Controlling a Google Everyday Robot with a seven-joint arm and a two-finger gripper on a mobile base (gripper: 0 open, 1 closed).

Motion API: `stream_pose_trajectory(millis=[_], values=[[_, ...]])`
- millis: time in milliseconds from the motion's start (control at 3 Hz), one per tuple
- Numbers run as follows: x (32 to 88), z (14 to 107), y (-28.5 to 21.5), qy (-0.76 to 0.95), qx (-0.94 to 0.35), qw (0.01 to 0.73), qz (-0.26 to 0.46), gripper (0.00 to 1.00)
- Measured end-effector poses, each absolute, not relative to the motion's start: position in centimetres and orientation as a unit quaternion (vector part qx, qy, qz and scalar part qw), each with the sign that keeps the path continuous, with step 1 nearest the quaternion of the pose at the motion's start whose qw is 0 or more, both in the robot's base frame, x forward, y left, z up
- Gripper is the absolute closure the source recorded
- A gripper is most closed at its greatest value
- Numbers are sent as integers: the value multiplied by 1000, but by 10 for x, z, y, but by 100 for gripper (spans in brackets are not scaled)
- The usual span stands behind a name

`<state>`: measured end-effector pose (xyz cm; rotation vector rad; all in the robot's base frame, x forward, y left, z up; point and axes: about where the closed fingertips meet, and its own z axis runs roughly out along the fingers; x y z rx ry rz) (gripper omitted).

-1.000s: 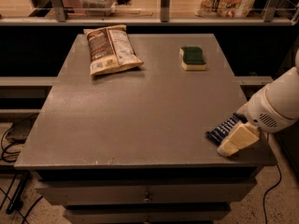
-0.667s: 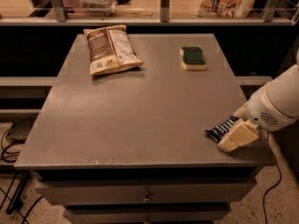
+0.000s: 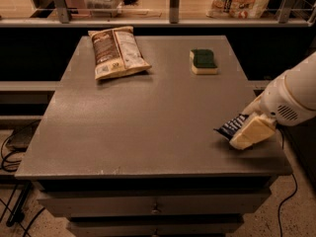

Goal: Move rxbar blueberry near brown chip bag

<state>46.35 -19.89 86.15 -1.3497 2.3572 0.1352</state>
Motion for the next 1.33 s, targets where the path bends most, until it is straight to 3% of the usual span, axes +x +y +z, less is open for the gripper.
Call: stream_pose_trajectory(millis=[1000, 1333], values=[[521, 1012, -146, 744, -564, 355, 38, 100], [523, 1029, -146, 738, -563, 370, 30, 100]])
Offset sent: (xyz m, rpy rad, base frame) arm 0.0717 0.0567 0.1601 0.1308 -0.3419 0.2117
